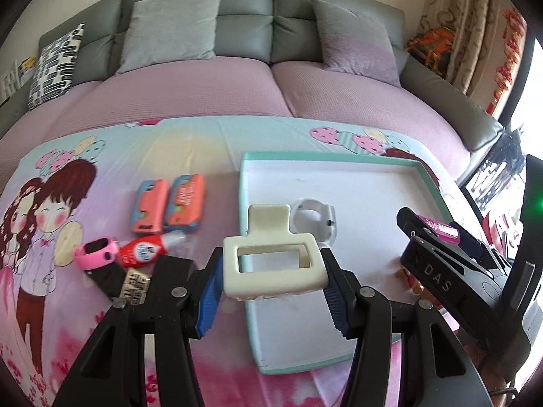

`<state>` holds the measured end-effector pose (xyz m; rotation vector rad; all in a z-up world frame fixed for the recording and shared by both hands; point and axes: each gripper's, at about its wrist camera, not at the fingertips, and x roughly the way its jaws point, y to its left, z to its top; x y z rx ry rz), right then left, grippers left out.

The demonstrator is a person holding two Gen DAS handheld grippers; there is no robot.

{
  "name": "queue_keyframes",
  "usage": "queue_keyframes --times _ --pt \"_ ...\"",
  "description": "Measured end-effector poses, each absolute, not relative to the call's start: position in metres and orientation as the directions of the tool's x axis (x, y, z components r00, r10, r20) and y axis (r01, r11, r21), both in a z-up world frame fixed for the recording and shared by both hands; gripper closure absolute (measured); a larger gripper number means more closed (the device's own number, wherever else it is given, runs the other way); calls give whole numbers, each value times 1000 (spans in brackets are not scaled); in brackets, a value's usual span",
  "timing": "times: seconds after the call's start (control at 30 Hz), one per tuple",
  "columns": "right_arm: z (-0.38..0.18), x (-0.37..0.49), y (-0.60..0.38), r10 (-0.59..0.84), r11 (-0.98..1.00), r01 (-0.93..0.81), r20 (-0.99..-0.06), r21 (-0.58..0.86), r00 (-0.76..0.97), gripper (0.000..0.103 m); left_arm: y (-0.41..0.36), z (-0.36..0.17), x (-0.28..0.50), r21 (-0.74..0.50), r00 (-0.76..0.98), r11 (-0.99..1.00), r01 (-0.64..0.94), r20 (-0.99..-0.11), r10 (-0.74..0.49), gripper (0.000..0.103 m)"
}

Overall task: Organize rigid objects
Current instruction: 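Carry the hair clip and pink lighter into the tray and open both grippers, then move both tools back toward the remaining items beside the tray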

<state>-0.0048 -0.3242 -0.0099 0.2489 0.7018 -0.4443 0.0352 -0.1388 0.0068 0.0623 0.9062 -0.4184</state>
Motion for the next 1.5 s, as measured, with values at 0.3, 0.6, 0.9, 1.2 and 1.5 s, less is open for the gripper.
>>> queue_keyframes --times 0.3,0.6,0.9,1.2,1.5 --pt "-19 -12 -346 -363 820 568 -709 65 604 19 -163 -12 33 -113 514 901 420 -788 -339 47" --pt "-25 -11 -349 -359 815 576 -727 61 585 19 -161 -18 32 -101 519 905 414 -790 -326 47" --pt "-30 -8 -349 -352 816 575 -742 55 570 19 -161 -22 33 -93 511 903 419 -798 -320 47" --pt "-33 -7 -348 -346 820 570 -744 56 571 8 -161 -18 33 -84 519 906 416 -796 -312 41" --pt "-35 -8 -348 -340 816 572 -737 77 584 0 -145 -8 35 -69 582 928 366 -762 -286 24"
